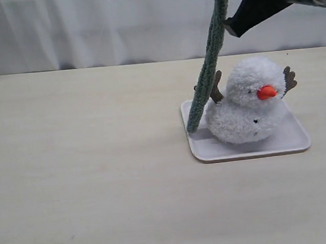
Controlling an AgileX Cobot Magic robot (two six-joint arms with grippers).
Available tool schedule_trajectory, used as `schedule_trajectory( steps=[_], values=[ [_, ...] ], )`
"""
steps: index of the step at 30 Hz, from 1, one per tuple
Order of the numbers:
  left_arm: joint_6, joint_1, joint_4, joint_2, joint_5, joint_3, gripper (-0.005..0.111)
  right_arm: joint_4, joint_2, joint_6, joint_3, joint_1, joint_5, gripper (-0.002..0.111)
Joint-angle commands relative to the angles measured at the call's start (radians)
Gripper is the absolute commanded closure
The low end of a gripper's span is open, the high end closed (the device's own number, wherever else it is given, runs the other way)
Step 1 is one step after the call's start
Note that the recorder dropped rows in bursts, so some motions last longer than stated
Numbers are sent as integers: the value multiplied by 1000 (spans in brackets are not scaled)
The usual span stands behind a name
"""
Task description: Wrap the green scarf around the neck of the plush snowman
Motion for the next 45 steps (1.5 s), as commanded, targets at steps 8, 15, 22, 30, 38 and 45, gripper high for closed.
schedule_trajectory(
  steps=[8,15,22,30,38,45],
  values=[
    [-4,-9,-7,-2,-12,2,107,97,-98,-29,20,1,55,104],
    [-4,-9,-7,-2,-12,2,107,44,-98,-101,105,1,82,104],
    [-4,-9,-7,-2,-12,2,107,3,-44,-99,110,-1,77,104],
    [-4,-9,-7,-2,-12,2,107,-99,72,46,48,-3,74,104],
    [-4,-9,-7,-2,-12,2,107,-99,106,138,-16,-10,-31,104],
    [-4,-9,-7,-2,-12,2,107,-87,202,202,-29,-105,-20,104]
  ],
)
